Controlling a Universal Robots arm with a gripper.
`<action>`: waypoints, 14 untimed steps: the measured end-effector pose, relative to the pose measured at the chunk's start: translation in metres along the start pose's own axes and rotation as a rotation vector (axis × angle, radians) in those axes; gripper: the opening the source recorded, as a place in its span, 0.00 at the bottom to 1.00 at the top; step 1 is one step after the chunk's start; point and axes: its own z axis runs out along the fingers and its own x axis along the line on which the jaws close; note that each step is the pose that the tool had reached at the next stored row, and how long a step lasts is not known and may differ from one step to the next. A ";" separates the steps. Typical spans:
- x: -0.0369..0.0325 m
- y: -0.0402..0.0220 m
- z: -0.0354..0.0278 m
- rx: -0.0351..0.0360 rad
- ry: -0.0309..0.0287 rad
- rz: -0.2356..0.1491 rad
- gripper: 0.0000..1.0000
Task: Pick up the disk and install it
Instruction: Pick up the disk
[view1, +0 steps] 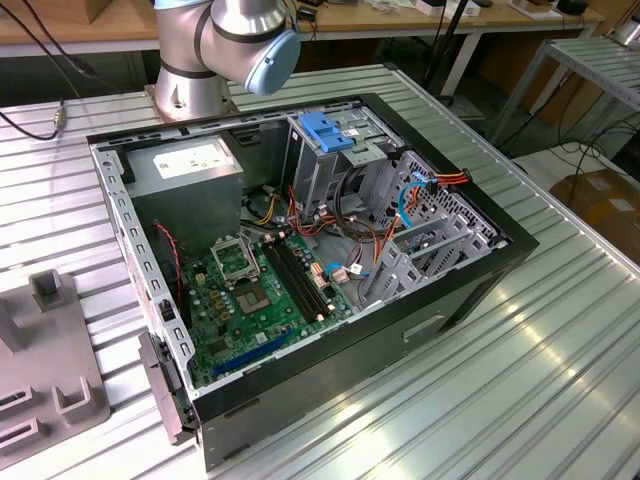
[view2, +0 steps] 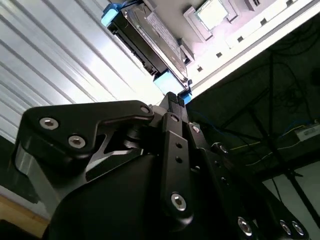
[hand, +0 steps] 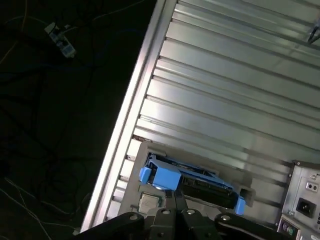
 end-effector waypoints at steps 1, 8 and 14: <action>0.0000 0.0000 0.0001 -0.0003 0.0008 -0.019 0.10; 0.0000 0.0000 0.0007 -0.0034 0.0098 -0.225 0.10; 0.0000 -0.0001 0.0011 -0.0055 0.0157 -0.361 0.10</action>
